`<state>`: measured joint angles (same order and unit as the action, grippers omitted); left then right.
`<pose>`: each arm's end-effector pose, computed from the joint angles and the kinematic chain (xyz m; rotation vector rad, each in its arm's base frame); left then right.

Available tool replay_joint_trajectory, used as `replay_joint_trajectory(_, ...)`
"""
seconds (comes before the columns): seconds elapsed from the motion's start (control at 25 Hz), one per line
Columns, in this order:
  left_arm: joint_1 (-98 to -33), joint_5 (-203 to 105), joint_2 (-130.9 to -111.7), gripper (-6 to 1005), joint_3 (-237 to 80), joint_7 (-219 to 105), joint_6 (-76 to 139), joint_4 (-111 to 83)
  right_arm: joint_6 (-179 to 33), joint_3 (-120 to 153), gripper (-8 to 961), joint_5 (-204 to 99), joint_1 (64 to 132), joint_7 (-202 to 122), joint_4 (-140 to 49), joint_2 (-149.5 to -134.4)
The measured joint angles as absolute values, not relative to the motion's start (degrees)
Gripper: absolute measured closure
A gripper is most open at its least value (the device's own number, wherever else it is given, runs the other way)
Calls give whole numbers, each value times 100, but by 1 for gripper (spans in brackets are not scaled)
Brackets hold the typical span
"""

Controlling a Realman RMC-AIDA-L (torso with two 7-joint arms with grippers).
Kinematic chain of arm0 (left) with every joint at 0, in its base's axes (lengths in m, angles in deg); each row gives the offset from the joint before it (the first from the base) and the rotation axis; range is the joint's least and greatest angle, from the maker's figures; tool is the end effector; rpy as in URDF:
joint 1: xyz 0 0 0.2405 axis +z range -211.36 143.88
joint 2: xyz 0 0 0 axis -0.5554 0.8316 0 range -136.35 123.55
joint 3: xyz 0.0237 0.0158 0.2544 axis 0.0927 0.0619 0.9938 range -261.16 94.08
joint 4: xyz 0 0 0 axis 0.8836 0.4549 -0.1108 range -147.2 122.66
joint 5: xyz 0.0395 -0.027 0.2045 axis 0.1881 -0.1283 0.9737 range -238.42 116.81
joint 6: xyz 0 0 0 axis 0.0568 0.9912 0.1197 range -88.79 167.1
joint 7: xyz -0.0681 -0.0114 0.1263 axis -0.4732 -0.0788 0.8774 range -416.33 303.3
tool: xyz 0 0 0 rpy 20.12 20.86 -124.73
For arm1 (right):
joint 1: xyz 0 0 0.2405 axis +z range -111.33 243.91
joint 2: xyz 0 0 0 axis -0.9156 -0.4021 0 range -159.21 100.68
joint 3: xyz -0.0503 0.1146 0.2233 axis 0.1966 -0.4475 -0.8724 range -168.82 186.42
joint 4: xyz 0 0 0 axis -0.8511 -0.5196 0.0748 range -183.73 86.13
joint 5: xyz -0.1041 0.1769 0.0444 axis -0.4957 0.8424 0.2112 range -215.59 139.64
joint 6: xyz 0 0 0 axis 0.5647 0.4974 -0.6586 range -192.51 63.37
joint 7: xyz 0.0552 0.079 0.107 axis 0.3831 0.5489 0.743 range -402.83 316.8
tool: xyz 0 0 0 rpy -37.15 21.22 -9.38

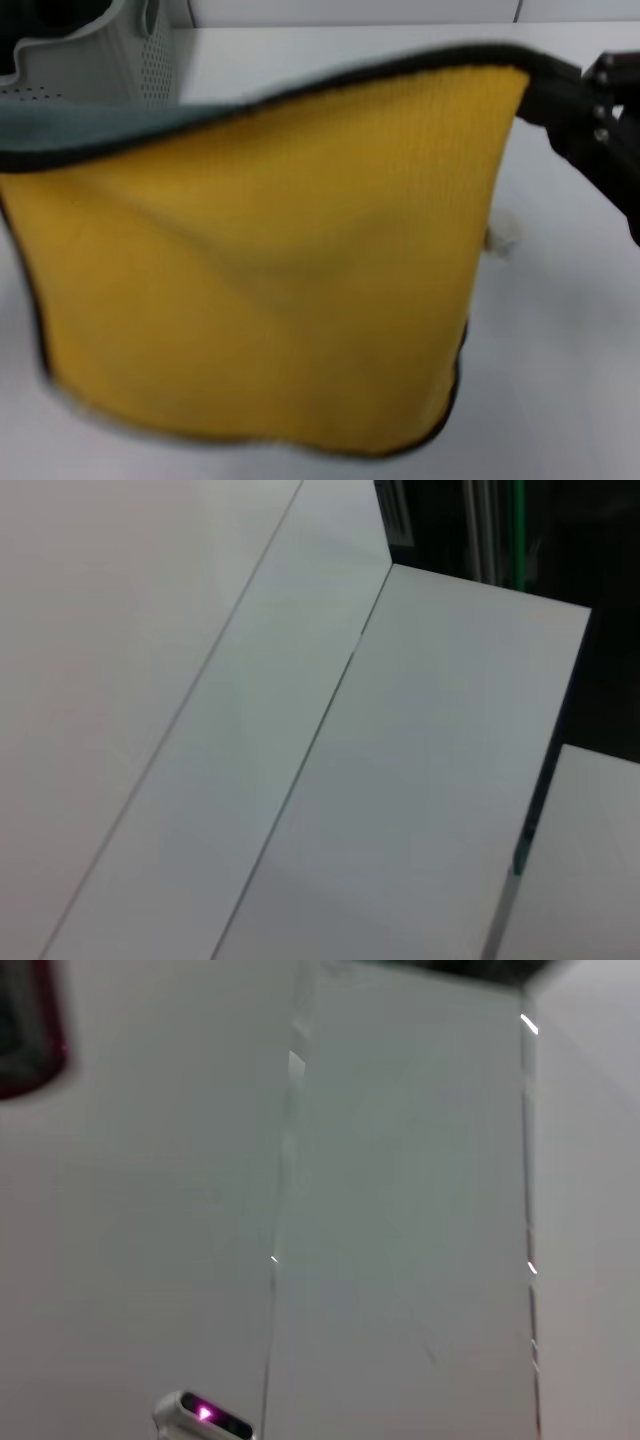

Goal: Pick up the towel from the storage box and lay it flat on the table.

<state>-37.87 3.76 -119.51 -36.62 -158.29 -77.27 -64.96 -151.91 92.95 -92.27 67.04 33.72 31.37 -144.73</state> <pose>-0.2687 0.2087 0.1382 -2.3752 -0.6791 -1.6045 0.1468 0.2406 0.0662 -2.4877 -0.0353 1.4401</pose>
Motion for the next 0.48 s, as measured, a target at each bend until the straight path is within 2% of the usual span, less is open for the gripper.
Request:
replay_joint_trajectory(0.08,-3974,1021,-12037,984,-3897,-15713,-7498,-6100,-15061,9352,951,-9442,6798,3517,2700,-14465)
replay_joint_trajectory(0.24,-4298,2354,-12142,984,-4545,-15285,-6723,-5300,-14221,9857,951,-9811,7459,3552,1195,-14466)
replay_joint_trajectory(0.48,-4715,3468,-12168,984,-5394,-14865,-5051,-4408,-13009,10079,951,-10163,8350,3504,392,-14481)
